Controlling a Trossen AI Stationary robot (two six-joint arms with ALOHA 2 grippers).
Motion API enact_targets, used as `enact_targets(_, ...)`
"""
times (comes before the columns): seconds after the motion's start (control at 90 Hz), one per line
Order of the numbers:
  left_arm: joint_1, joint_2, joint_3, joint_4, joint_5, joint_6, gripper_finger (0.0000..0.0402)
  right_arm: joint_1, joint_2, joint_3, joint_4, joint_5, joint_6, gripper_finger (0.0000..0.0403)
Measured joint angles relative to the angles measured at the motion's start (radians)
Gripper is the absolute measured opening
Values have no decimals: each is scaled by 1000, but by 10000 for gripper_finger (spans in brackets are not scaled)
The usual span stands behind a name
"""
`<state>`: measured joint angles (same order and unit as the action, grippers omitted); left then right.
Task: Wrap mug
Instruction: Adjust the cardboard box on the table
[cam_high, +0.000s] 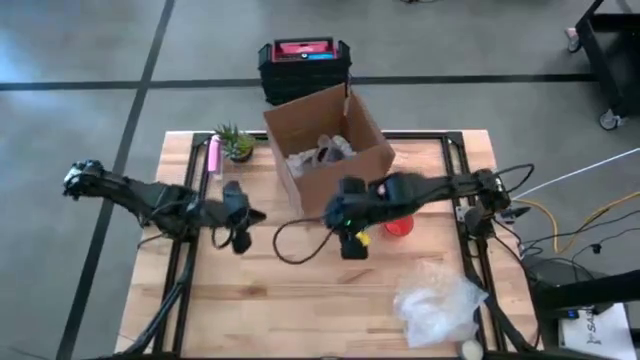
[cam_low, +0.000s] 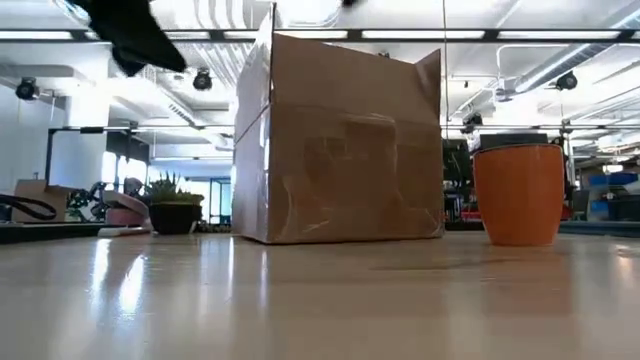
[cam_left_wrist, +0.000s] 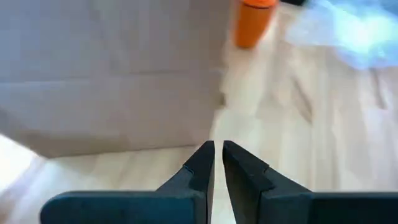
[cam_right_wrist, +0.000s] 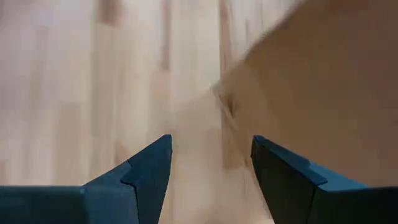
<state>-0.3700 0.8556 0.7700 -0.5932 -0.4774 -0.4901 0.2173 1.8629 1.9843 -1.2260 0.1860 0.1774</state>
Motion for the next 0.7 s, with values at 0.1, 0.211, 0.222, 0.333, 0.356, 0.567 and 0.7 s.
enact_targets(0.1,-76,11,-11,2,-63,-37,20,33,0,-160,158,-4,66,199)
enact_targets(0.211,-107,31,-13,11,-94,-46,20,46,4,-317,360,-3,119,200)
enact_targets(0.222,-107,33,-13,13,-94,-47,20,45,4,-331,381,-1,122,200)
enact_targets(0.333,-107,57,-13,29,-96,-48,20,32,5,-456,561,43,154,199)
enact_targets(0.356,-107,62,-13,33,-99,-49,20,29,5,-474,591,58,155,198)
enact_targets(0.567,-107,121,-13,43,-75,-59,20,-38,5,-547,705,225,154,185)
enact_targets(0.7,-108,152,-13,44,-62,-62,20,-96,5,-557,805,226,140,176)
